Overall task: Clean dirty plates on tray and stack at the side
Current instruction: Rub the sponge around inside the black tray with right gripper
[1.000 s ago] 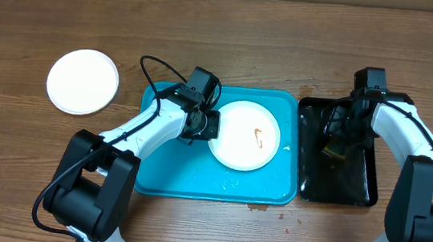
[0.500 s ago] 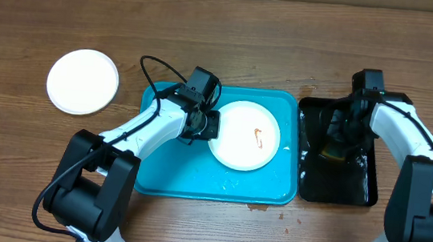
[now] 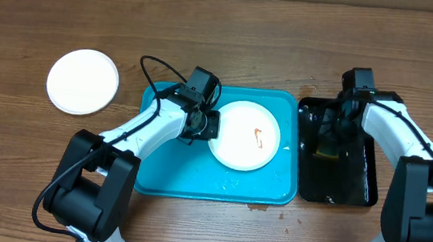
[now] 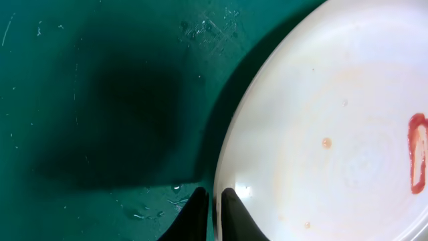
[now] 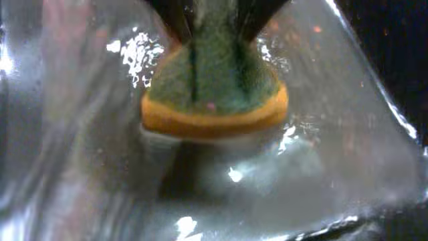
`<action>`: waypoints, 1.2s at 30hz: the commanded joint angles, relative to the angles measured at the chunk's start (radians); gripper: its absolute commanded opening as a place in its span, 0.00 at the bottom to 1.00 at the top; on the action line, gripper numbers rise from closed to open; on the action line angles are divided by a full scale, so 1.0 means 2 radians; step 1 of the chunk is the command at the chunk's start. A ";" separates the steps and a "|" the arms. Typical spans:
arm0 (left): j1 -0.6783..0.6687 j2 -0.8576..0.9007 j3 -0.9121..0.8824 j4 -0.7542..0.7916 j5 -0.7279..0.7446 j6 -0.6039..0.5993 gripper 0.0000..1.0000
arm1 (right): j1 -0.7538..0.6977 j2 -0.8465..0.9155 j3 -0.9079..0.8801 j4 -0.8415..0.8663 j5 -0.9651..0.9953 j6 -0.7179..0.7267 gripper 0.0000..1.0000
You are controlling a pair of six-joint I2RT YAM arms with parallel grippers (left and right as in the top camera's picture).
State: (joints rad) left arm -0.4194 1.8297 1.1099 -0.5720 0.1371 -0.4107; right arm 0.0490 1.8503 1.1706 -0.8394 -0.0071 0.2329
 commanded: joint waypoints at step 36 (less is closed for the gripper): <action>0.000 -0.016 0.010 -0.003 -0.035 -0.019 0.04 | 0.065 -0.012 0.070 -0.093 0.164 0.048 0.04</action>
State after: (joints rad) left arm -0.4194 1.8278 1.1118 -0.5732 0.0868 -0.4419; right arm 0.1795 1.8503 1.2888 -1.0195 0.2310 0.3138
